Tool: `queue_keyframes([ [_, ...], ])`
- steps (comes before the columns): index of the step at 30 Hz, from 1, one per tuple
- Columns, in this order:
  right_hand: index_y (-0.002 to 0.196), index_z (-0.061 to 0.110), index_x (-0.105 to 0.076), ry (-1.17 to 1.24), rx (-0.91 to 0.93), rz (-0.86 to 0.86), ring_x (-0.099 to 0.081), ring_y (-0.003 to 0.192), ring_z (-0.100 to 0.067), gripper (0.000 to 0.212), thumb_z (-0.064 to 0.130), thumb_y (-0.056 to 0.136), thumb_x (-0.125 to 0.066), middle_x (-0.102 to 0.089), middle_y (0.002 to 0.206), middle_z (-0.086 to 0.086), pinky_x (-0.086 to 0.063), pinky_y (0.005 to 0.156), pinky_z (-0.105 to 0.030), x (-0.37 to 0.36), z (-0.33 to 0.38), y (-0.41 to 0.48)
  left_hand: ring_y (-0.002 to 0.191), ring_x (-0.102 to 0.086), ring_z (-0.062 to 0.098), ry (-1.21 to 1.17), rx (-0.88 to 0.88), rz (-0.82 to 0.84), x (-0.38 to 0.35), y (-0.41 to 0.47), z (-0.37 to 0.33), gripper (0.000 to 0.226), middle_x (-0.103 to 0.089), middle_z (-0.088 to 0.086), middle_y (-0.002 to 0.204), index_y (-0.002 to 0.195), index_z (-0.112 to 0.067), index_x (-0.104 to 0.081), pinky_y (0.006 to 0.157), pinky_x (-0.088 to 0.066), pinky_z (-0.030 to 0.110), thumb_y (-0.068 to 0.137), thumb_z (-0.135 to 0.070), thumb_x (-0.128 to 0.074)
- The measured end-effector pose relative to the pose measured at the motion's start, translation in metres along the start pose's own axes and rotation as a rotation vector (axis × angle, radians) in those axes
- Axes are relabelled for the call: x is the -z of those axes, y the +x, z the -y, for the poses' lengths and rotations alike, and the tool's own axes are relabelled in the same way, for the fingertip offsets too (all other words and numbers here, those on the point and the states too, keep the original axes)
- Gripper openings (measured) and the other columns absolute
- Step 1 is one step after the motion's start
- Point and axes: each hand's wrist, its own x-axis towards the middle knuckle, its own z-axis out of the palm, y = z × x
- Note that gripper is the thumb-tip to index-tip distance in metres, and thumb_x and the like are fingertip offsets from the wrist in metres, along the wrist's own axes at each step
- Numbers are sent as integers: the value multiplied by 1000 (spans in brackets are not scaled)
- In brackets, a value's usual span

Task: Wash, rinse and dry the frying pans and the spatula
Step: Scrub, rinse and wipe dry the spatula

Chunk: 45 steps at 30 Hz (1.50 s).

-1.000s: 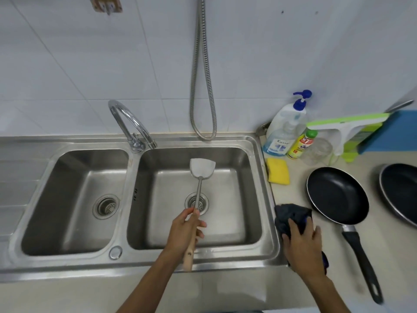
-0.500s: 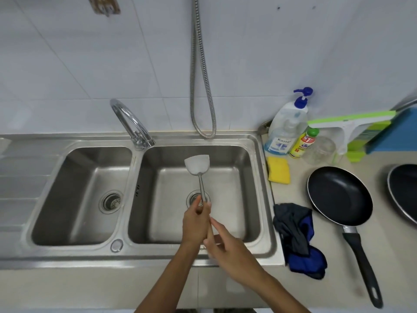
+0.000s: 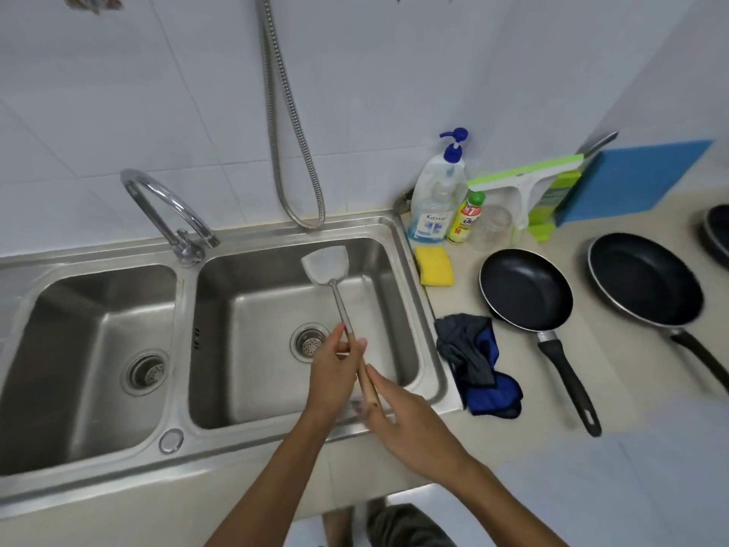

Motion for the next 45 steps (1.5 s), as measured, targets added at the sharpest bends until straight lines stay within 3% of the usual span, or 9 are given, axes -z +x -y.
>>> queue_keyframes([
  [3, 150, 61, -18, 5, 6, -55, -46, 121, 19, 57, 38, 104, -44, -35, 131, 52, -41, 100, -9, 9, -6, -17, 96, -71, 24, 25, -21, 39, -16, -10, -9, 64, -68, 2, 101, 154, -19, -41, 91, -59, 51, 97, -36, -67],
  [10, 154, 52, -20, 42, 11, -177, -45, 121, 19, 57, 39, 105, -44, -47, 142, 34, -38, 99, -5, 69, -42, -50, 87, -70, 14, 100, -148, 111, -90, -19, -41, 60, -71, -1, 94, 149, -23, -48, 87, -61, 47, 95, -41, -68],
  [14, 154, 49, -26, 70, 19, -267, -46, 126, 13, 54, 42, 104, -45, -50, 141, 31, -41, 108, -16, 128, -84, -73, 75, -67, 14, 126, -244, 191, -168, -33, -75, 19, -69, 9, 83, 117, -38, -61, 74, -58, 34, 99, -32, -65],
  [17, 152, 49, -31, 107, 13, -350, -52, 123, 8, 52, 41, 103, -45, -53, 136, 32, -45, 103, -16, 187, -126, -101, 72, -59, 16, 154, -300, 208, -252, -54, -94, 25, -61, 16, 76, 92, -47, -53, 74, -54, 45, 98, -27, -66],
  [21, 149, 52, -33, 165, -25, -468, -49, 101, 29, 48, 44, 103, -46, -43, 121, 51, -38, 88, 3, 276, -177, -147, 70, -63, 5, 119, -280, 250, -377, -75, -112, 20, -66, -2, 77, 116, -35, -62, 72, -55, 32, 99, -25, -66],
  [26, 147, 50, -42, 228, -103, -628, -47, 97, 33, 45, 45, 102, -48, -45, 109, 57, -37, 76, 7, 385, -254, -207, 65, -59, 6, 106, -291, 359, -535, -102, -129, 20, -62, -7, 71, 92, -41, -59, 70, -55, 33, 98, -23, -67],
  [32, 140, 57, -45, 288, -205, -719, -60, 113, 3, 39, 54, 101, -46, -54, 110, 46, -47, 93, -12, 481, -328, -257, 67, -59, 15, 191, -283, 532, -681, -115, -130, 16, -62, 8, 73, 85, -34, -59, 74, -59, 47, 99, -29, -65],
  [37, 135, 49, -54, 409, -278, -750, -62, 110, -1, 37, 55, 99, -49, -63, 117, 28, -52, 102, -30, 556, -387, -273, 76, -66, 18, 228, -229, 605, -787, -100, -122, 19, -66, 4, 81, 99, -13, -62, 70, -59, 38, 99, -32, -63],
  [45, 108, 62, -62, 531, -332, -784, -69, 103, -8, 16, 55, 95, -57, -71, 103, 25, -60, 91, -33, 712, -499, -257, 83, -68, 17, 244, -152, 657, -976, -43, -132, 27, -69, 4, 93, 113, -15, -60, 62, -55, 23, 98, -37, -64],
])
